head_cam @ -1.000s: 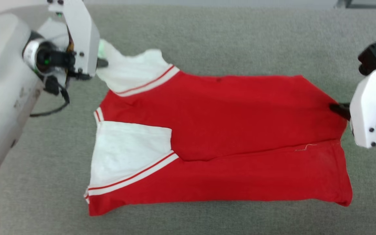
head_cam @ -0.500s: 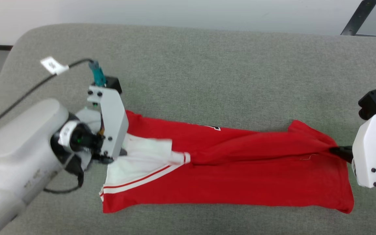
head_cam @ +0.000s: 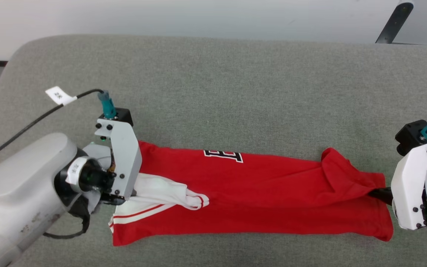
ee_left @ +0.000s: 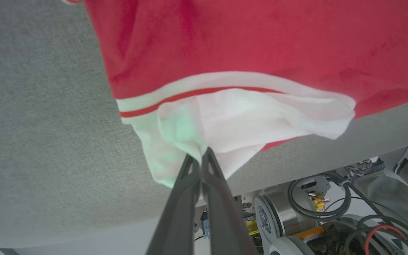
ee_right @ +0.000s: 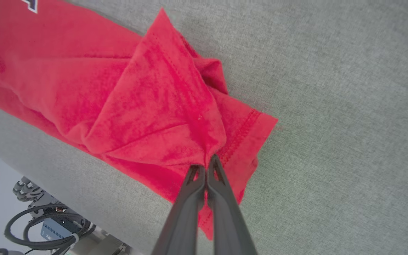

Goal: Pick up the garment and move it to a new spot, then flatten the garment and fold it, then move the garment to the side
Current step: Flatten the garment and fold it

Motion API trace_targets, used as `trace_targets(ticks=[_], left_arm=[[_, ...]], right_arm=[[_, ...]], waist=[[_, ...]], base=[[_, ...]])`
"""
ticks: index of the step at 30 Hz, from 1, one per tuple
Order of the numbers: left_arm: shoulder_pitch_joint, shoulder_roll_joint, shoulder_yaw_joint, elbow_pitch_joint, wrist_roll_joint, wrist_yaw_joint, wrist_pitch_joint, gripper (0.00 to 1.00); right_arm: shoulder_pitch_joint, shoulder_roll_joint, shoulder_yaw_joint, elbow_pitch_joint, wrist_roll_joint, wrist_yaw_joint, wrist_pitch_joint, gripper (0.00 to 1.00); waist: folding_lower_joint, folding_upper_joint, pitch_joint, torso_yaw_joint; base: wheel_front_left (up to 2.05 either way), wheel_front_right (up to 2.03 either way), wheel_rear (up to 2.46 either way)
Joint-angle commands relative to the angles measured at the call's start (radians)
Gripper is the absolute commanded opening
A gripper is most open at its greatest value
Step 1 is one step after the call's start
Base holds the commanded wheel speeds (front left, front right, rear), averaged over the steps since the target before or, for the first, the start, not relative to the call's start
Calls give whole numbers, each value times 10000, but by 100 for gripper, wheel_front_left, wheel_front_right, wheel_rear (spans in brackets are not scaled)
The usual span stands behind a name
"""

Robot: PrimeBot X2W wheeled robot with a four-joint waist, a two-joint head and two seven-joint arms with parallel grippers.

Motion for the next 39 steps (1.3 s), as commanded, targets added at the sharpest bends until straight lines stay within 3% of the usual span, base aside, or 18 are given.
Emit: trace_targets(ticks=[1,2,13,19,26,34,39], left_arm=[[77,100,-35,-95,178,-9,-94,100],[113,102,12,-106,158,-6,-159,100],[403,62,82,-50,223,-60,-696,100],[723,147,196,-108,505,-440,-1685,100],[1449,206,501,-130,953,-842,-3714,100],[2519,219,903,116,1568,-1363,-6714,100],[3157,88,1079,352,2027,-1668,-8590,100]], right_arm=[[170,29,61,-146,-39,-7,46,45],[190,28,112,-228,0,-7,33,100],[437,21,-76,-669,56,-8,-27,100],[752,169,-219,-1294,7,-7,-833,100],[1369,-59,179,-1671,-531,-7,-4055,100],[2112,-165,695,-903,-1204,-7,-8038,100],[2611,-8,389,-281,-1484,-8,-9758,100]], waist=[[0,0,-98,-14],[0,0,-138,-16],[0,0,-582,-6],[0,0,-1024,-87],[0,0,-1550,-149],[0,0,-2165,-170],[0,0,-2470,-126]], base=[[0,0,0],[0,0,0],[0,0,0],[0,0,0],[0,0,0],[0,0,0],[0,0,0]])
